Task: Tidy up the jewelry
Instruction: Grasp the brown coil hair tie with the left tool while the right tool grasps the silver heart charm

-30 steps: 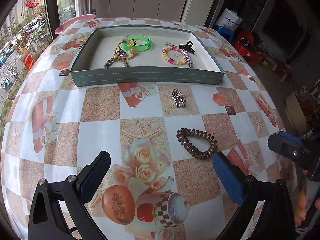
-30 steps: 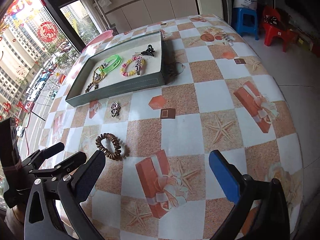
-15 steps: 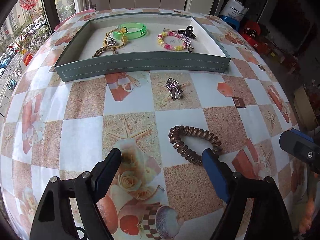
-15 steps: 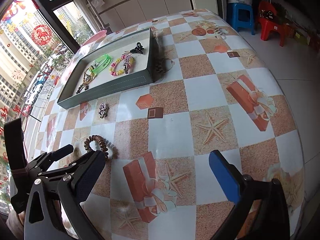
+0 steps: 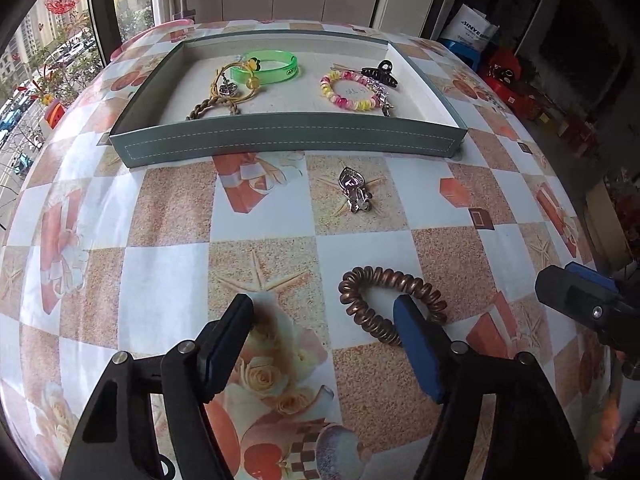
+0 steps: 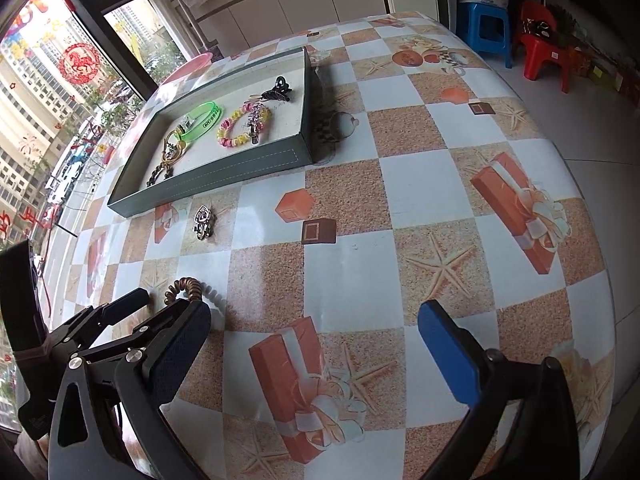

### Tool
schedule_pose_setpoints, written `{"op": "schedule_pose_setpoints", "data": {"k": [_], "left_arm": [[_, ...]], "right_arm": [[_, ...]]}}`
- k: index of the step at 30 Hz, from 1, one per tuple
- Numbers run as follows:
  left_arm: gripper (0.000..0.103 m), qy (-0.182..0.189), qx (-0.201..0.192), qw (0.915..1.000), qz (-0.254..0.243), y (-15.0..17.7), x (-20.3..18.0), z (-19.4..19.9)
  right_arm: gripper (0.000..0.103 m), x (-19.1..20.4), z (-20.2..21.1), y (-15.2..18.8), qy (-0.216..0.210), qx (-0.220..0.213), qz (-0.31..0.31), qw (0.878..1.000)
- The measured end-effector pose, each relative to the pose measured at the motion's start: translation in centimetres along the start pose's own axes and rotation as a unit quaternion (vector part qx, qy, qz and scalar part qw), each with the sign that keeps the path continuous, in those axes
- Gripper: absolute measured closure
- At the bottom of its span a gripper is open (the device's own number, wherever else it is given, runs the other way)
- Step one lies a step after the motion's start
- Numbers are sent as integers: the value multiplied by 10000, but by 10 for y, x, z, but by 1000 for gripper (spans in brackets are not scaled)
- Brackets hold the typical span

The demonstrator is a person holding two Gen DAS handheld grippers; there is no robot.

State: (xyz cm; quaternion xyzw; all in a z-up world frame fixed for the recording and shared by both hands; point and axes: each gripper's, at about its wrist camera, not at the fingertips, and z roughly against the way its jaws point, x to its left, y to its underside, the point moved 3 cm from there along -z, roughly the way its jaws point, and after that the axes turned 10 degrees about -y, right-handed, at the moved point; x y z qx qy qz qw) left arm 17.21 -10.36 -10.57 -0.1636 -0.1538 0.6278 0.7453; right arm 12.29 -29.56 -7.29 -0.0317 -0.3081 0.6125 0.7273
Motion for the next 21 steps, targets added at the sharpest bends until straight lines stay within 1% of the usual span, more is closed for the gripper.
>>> {"op": "schedule_pose_setpoints", "data": {"k": [4, 5, 6, 7, 9, 10, 11, 12, 13, 16, 21], "left_arm": [[19, -26, 15, 10000, -23, 0, -2, 0], [21, -28, 11, 10000, -53, 1, -3, 0], [24, -37, 2, 9999, -94, 1, -5, 0], [33, -94, -10, 9998, -152, 1, -7, 0], [35, -154, 0, 9996, -242, 1, -10, 0], [42, -134, 7, 9996, -262, 0, -11, 0], [53, -146, -4, 9994, -299, 0, -12, 1], [57, -133, -6, 9993, -345, 0, -13, 1], [68, -109, -20, 9992, -382, 0, -14, 2], [71, -90, -92, 9990, -419, 2, -12, 4], [72, -158, -235, 9982, -529, 9, 2, 8]], "right_arm": [[0, 0, -2, -1, -7, 13, -11, 10000], [0, 0, -2, -1, -12, 15, -10, 10000], [0, 1, -2, -1, -12, 13, 0, 10000], [0, 1, -2, 0, -10, 14, 8, 10000], [0, 0, -2, 0, -9, 15, 2, 10000], [0, -1, -2, 0, -6, 12, -11, 10000], [0, -2, -2, -1, -5, 6, -24, 10000], [0, -2, -2, -1, 0, 5, -34, 10000], [0, -2, -2, -2, 10, 8, -36, 10000], [0, -1, -5, -3, 27, 28, -27, 10000], [0, 9, -21, -7, 40, 152, 53, 9999]]}}
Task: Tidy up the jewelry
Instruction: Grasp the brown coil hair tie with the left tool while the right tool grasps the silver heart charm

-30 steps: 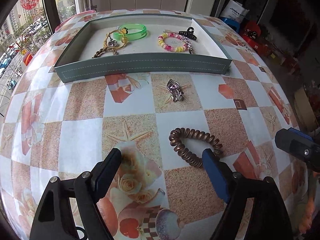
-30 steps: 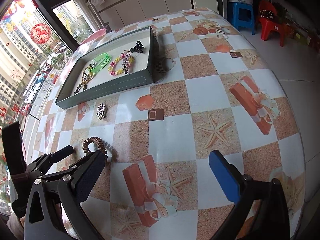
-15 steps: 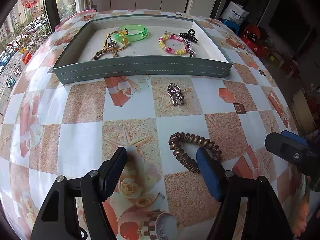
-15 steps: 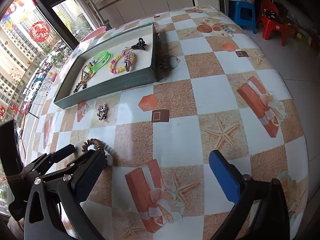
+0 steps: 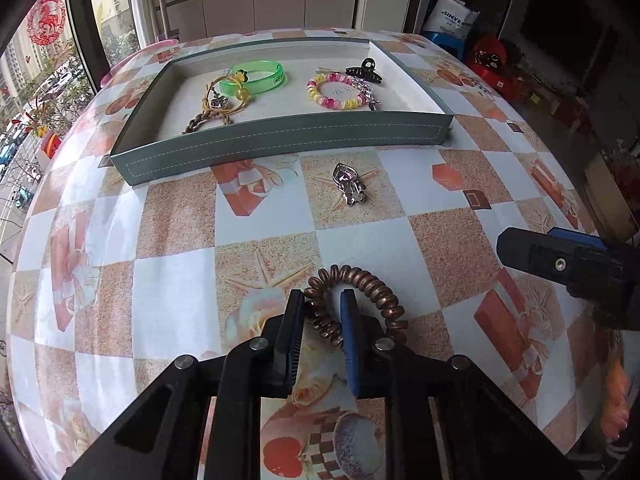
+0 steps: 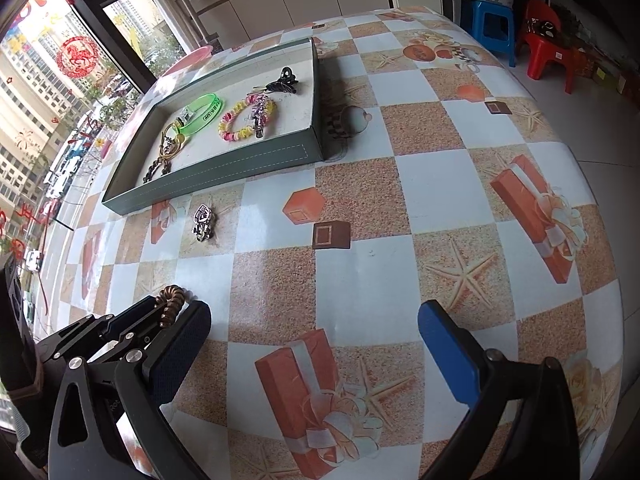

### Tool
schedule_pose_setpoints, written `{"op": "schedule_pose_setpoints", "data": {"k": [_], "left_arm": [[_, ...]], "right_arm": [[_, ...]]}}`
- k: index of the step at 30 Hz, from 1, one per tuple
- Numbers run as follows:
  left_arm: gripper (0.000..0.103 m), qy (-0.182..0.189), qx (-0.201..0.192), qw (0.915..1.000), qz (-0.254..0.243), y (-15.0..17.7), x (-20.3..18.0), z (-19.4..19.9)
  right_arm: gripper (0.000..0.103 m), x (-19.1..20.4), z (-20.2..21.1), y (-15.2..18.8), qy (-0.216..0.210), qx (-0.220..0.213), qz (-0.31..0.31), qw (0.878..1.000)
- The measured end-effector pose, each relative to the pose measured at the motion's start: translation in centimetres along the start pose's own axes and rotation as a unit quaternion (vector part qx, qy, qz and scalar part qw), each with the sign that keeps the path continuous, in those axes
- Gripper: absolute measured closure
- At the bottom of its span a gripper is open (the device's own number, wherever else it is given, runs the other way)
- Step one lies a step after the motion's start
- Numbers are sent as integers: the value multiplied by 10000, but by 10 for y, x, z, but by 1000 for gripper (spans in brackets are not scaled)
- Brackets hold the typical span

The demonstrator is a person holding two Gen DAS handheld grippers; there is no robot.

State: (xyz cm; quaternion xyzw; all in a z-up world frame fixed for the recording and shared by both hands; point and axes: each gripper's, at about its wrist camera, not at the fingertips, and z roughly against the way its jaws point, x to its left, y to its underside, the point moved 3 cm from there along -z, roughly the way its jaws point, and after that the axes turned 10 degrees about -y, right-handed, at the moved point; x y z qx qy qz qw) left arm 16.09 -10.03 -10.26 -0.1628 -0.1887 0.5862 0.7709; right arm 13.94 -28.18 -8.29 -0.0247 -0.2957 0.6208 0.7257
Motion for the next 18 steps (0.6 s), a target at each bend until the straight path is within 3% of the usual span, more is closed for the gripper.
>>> {"op": "schedule_pose_setpoints", "data": {"k": [4, 6, 8, 18], "left_arm": [[72, 2, -5, 9999, 144, 4, 20, 0], [81, 8, -3, 9997, 231, 5, 28, 0], [81, -3, -8, 9995, 319, 5, 36, 0], [81, 29, -21, 9992, 396, 8, 45, -1]], "right_arm": [[0, 15, -19, -5, 32, 96, 146, 9998], [1, 25, -29, -8, 52, 121, 241, 9996], [3, 36, -37, -11, 71, 147, 356, 9992], [35, 78, -72, -30, 312, 238, 828, 9958]]}}
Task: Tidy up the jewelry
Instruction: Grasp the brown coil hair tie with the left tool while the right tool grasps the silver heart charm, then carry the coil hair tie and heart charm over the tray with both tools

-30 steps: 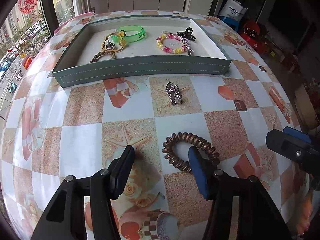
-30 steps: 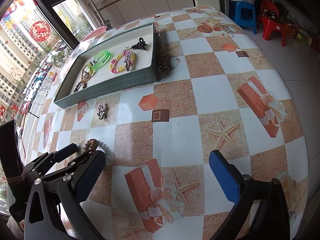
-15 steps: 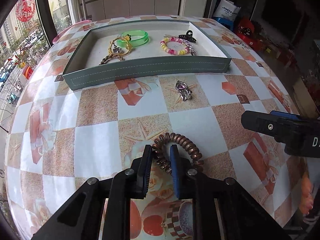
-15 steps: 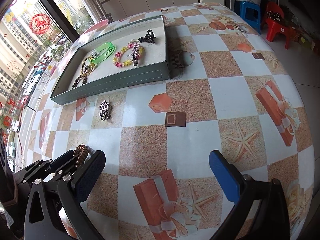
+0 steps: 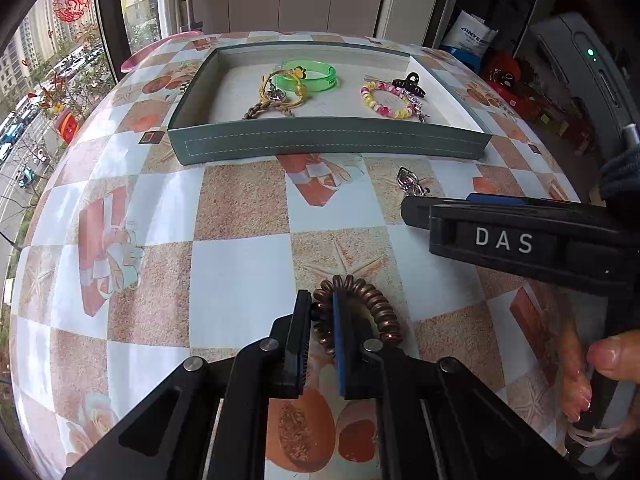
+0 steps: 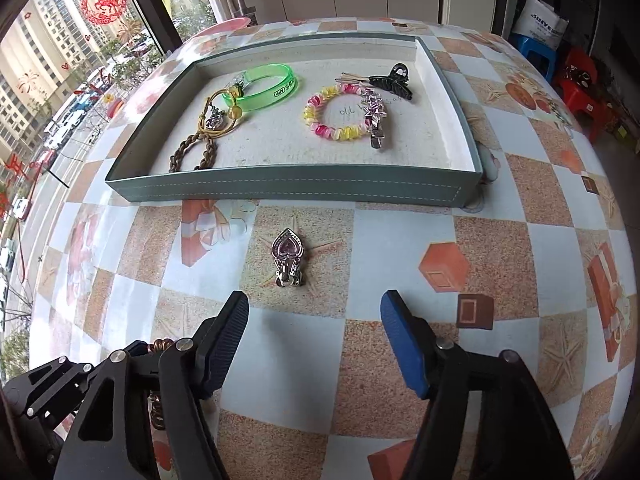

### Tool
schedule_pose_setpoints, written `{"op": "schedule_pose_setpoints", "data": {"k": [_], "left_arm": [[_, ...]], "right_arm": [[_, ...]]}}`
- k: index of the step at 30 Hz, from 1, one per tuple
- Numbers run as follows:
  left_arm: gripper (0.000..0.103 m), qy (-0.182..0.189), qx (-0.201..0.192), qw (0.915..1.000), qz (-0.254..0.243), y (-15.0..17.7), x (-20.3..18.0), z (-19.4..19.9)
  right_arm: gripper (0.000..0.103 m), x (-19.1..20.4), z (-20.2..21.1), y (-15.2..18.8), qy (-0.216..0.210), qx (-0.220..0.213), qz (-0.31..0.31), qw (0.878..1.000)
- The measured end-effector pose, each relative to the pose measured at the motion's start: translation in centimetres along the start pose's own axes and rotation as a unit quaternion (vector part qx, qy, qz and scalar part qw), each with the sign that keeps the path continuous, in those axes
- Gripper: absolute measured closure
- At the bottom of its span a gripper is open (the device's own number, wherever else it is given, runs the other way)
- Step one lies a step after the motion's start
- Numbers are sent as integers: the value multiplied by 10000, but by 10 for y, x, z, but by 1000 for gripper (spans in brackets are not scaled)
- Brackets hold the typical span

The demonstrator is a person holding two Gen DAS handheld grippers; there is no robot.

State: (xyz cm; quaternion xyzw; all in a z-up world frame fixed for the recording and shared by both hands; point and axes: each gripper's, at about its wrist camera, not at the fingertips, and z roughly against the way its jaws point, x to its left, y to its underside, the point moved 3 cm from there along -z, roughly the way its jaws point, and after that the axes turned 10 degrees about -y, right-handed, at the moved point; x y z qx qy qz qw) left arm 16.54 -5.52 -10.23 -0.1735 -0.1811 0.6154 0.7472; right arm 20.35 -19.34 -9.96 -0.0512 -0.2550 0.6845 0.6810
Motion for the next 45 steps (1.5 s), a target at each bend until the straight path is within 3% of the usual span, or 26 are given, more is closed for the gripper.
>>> {"op": "schedule_pose_setpoints", "data": {"k": [3, 13, 15, 19, 25, 35, 45], "left_arm": [[81, 24, 13, 10000, 31, 0, 1, -1], [81, 28, 11, 10000, 7, 1, 2, -1], [81, 15, 3, 10000, -23, 1, 2, -1], [81, -13, -14, 10000, -73, 2, 0, -1], [81, 61, -45, 9999, -84, 1, 0, 0], [80, 318, -241, 9992, 21, -2, 15, 17], [80, 246, -505, 9984, 36, -18, 28, 35]], "right_arm": [[42, 7, -5, -5, 84, -4, 141, 9999], [47, 26, -16, -10, 432, 19, 588, 9973], [63, 27, -16, -10, 441, 13, 650, 9969], [86, 31, -15, -10, 424, 40, 703, 9966], [87, 26, -8, -7, 442, -75, 588, 9973], [87, 7, 33, 11, 50, -309, 420, 9986], [87, -10, 56, 25, -298, -396, 78, 9987]]}}
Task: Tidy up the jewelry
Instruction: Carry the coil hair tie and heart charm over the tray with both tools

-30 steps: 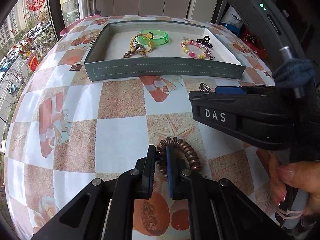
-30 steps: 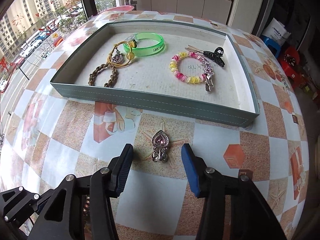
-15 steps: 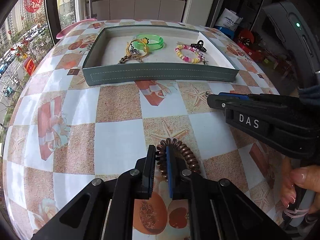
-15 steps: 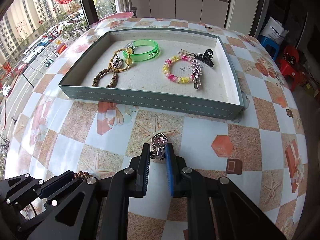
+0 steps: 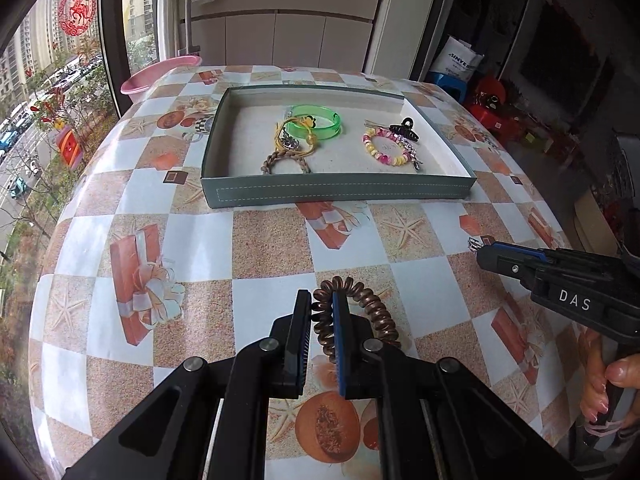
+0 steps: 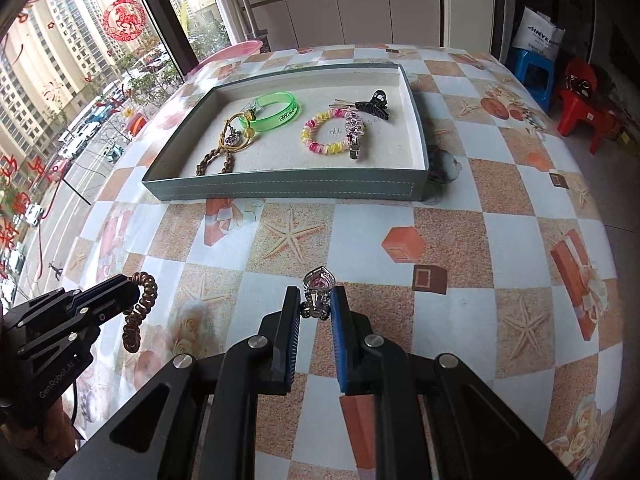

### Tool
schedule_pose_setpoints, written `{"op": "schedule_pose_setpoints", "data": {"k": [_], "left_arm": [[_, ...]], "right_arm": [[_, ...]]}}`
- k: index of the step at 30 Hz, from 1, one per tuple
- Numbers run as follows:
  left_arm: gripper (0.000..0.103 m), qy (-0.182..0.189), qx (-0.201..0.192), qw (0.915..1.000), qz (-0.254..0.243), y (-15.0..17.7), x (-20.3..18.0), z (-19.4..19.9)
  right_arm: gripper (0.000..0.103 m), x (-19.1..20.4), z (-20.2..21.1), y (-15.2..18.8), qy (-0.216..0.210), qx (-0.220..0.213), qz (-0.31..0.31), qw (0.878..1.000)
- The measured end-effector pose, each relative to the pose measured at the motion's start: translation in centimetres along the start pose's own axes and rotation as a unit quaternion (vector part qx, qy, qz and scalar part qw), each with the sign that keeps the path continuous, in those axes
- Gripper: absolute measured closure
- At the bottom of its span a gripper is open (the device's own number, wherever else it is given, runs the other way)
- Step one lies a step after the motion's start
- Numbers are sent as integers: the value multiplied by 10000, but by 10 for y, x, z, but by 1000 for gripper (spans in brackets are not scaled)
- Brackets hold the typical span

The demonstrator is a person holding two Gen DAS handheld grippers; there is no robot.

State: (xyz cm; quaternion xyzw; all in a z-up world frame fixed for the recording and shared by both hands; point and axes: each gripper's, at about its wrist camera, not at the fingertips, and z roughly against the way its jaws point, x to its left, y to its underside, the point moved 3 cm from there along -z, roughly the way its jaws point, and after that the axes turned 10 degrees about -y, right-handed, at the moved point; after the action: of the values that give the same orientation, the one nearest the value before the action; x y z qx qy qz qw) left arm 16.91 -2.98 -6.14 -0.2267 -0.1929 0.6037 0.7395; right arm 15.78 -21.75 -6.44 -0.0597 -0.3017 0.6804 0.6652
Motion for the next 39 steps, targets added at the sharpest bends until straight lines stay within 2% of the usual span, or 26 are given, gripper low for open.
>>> {"op": "schedule_pose_setpoints", "data": {"k": [18, 29, 39], "left_arm": [[80, -21, -468, 9988, -120, -49, -6, 10], [80, -65, -604, 9982, 0, -82, 11, 4], [80, -115, -623, 9977, 236, -131, 22, -15]], "right_arm": [[87, -7, 19, -33, -293, -247, -274, 9989], [87, -10, 12, -62, -386, -332, -353, 9981], [86, -23, 11, -116, -490, -443, -469, 9967]]}}
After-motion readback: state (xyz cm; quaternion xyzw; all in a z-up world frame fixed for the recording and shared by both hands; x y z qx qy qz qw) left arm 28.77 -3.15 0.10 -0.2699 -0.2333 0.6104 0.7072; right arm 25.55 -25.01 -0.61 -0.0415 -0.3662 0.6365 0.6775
